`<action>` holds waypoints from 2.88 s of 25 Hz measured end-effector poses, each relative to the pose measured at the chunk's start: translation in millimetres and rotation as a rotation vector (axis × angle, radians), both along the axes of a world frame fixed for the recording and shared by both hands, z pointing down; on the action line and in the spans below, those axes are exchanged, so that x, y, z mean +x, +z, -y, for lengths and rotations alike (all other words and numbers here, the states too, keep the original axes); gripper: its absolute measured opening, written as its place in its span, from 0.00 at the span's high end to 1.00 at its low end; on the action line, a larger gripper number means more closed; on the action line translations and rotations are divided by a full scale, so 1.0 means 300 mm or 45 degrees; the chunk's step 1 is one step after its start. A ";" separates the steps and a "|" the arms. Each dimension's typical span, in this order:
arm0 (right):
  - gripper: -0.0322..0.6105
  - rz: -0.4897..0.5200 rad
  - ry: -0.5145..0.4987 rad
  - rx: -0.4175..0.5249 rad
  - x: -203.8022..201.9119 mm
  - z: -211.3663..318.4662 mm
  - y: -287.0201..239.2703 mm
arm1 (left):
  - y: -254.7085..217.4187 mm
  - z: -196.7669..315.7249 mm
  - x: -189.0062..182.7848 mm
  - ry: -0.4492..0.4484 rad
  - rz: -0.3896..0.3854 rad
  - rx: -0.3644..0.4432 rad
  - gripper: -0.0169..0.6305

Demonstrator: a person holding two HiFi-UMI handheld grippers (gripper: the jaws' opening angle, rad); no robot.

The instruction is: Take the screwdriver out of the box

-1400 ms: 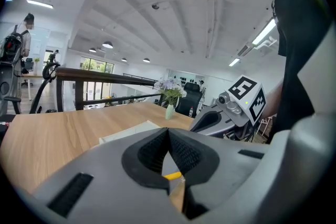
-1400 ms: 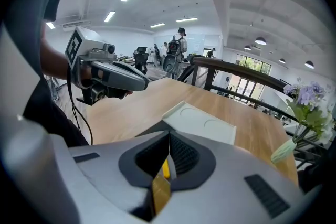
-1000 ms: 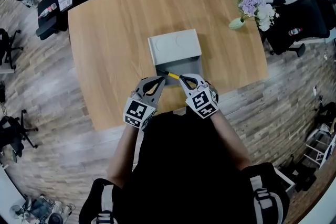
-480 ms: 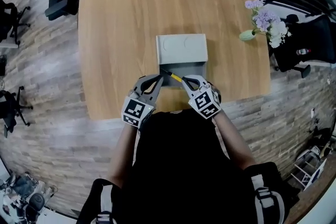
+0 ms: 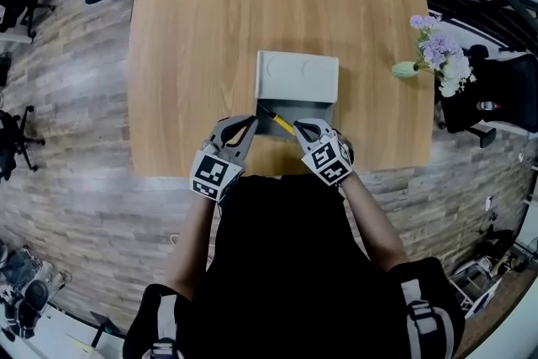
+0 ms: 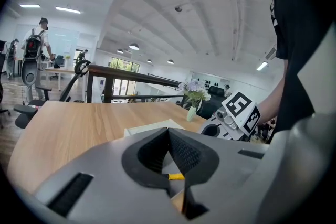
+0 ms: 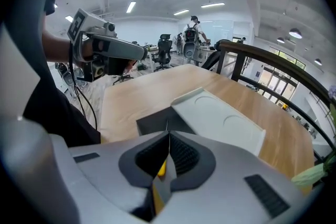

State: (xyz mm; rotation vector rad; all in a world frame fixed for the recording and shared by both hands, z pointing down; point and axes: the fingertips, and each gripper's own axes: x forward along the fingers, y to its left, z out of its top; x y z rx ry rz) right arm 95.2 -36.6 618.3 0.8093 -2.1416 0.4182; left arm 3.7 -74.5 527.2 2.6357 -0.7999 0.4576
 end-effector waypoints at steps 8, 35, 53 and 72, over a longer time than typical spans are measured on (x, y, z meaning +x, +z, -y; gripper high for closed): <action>0.91 -0.008 -0.077 -0.066 -0.016 0.001 0.093 | 0.023 -0.020 -0.003 -0.041 0.024 -0.030 0.94; 0.91 -0.061 -0.162 -0.202 -0.087 0.018 0.282 | 0.031 -0.082 -0.058 -0.118 0.083 -0.051 0.94; 0.78 -0.131 -0.134 -0.288 -0.114 0.004 0.366 | 0.015 -0.114 -0.128 -0.071 0.113 -0.028 0.94; 0.81 -0.119 0.028 -0.288 -0.110 0.022 0.388 | -0.001 -0.122 -0.145 -0.008 0.092 0.005 0.94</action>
